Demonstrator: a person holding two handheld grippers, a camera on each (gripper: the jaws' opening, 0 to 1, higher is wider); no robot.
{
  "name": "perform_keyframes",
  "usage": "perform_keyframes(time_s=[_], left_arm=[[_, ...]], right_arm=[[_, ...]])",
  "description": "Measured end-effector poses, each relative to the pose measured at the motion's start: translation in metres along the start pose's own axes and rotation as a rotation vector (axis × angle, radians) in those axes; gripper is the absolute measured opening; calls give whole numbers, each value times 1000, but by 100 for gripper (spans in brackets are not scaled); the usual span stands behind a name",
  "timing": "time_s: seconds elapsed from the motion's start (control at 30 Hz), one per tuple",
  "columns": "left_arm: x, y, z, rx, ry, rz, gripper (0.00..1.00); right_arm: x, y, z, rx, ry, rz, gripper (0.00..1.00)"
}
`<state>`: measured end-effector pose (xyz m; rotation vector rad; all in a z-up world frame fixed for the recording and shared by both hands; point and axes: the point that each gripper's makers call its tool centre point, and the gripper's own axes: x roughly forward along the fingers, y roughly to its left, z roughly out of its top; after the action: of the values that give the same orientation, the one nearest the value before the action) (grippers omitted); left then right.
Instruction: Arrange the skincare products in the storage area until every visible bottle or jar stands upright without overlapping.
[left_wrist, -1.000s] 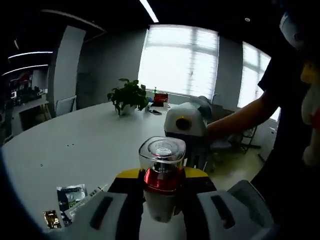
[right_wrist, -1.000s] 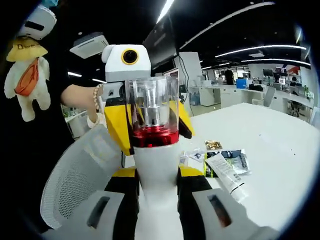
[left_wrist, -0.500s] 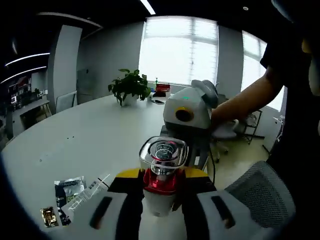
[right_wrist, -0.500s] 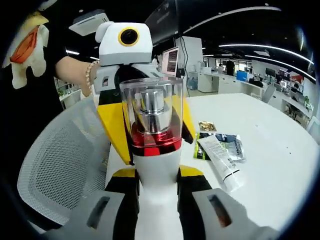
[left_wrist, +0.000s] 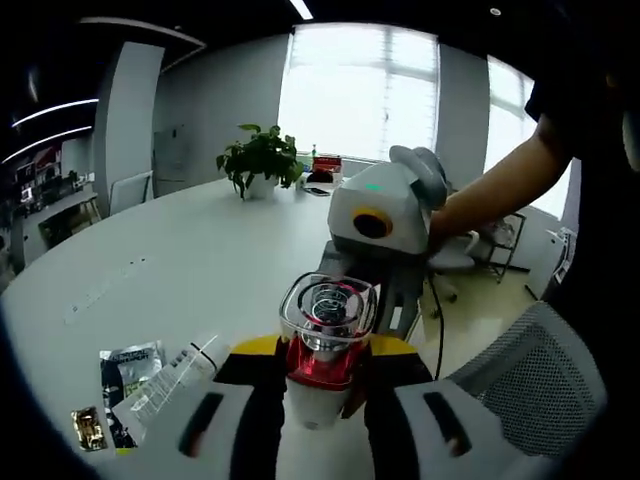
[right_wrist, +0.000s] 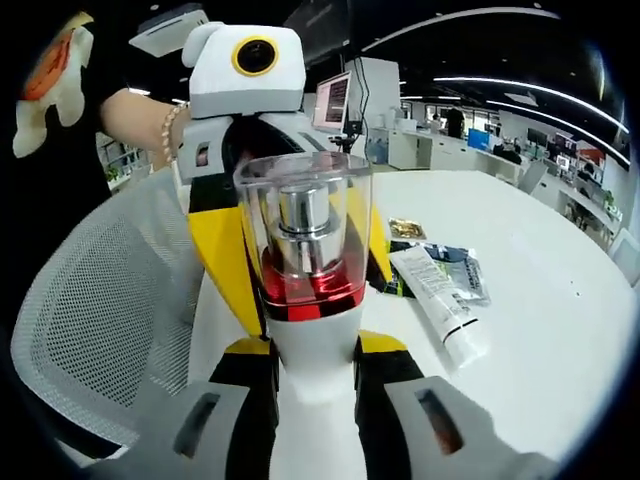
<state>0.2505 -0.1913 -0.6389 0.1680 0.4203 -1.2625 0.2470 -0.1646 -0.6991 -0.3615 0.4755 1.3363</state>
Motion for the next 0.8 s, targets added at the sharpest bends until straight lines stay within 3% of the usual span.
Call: perform_keyframes(time_s=[0.27,0.8], left_arm=[[4,3,-7,-14,13,-6,24],[14,16,0,-10,-13,-4,25]], right_arm=[[4,-1,-4,-24,34,1,28],[2,-16,-5,-34,28,-3,28]])
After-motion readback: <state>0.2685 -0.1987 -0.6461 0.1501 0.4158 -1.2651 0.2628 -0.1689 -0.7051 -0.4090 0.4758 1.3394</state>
